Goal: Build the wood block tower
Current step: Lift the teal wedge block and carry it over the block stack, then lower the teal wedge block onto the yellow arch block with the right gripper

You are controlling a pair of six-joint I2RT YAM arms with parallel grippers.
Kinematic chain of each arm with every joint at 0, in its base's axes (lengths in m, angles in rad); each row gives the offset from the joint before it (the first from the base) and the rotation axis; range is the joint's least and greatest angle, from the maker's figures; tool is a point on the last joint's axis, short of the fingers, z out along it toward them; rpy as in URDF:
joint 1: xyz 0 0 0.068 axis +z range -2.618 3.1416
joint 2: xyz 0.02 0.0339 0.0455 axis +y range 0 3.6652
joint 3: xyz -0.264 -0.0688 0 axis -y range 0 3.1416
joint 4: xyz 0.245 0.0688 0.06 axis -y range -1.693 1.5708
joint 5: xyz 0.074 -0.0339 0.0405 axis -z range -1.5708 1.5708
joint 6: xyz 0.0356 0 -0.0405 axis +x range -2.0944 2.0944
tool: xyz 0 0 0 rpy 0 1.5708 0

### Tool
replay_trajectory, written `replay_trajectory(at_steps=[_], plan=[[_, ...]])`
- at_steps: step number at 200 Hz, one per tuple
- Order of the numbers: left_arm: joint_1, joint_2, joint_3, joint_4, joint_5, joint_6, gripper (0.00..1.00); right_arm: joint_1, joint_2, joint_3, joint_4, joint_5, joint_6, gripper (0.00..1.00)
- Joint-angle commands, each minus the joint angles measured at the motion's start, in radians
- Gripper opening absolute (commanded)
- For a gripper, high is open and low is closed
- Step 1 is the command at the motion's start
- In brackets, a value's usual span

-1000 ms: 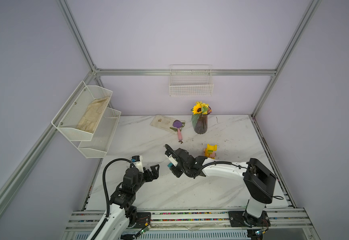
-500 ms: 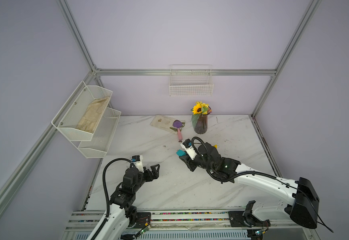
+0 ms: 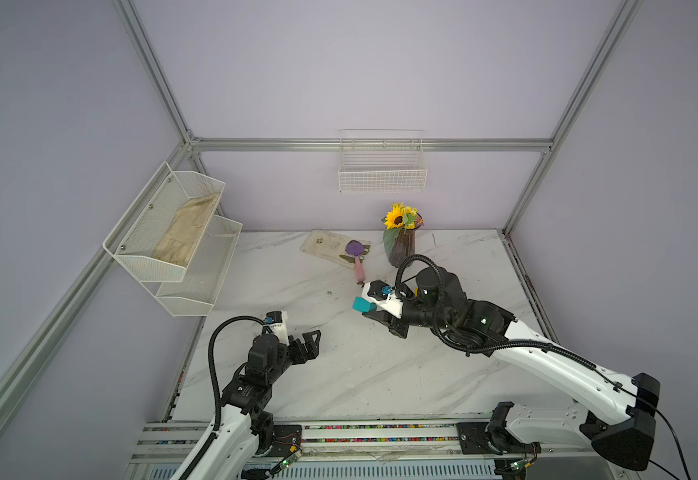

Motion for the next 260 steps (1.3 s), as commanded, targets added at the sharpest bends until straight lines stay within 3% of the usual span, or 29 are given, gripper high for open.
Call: replay_trajectory(at_steps=[1, 38, 65, 81, 112, 165, 260], plan=[[0.002, 0.004, 0.004, 0.046, 0.027, 0.01, 1.0, -0.085, 0.069, 0.14, -0.277, -0.055, -0.209, 0.0], [0.002, 0.006, 0.006, 0.046, 0.03, 0.01, 1.0, -0.258, 0.279, 0.367, -0.667, -0.132, -0.443, 0.0], [0.001, 0.01, 0.006, 0.046, 0.03, 0.011, 1.0, -0.331, 0.333, 0.453, -0.739, -0.17, -0.495, 0.0], [0.002, 0.014, 0.006, 0.05, 0.034, 0.01, 1.0, -0.364, 0.357, 0.492, -0.783, -0.127, -0.512, 0.0], [0.002, 0.041, 0.006, 0.07, 0.055, 0.01, 1.0, -0.454, 0.392, 0.432, -0.771, -0.055, -0.571, 0.0], [0.002, 0.077, 0.016, 0.077, 0.073, 0.013, 1.0, -0.615, 0.478, 0.408, -0.805, -0.248, -0.616, 0.0], [0.002, 0.073, 0.011, 0.087, 0.084, 0.012, 1.0, -0.634, 0.493, 0.333, -0.801, -0.246, -0.67, 0.0]])
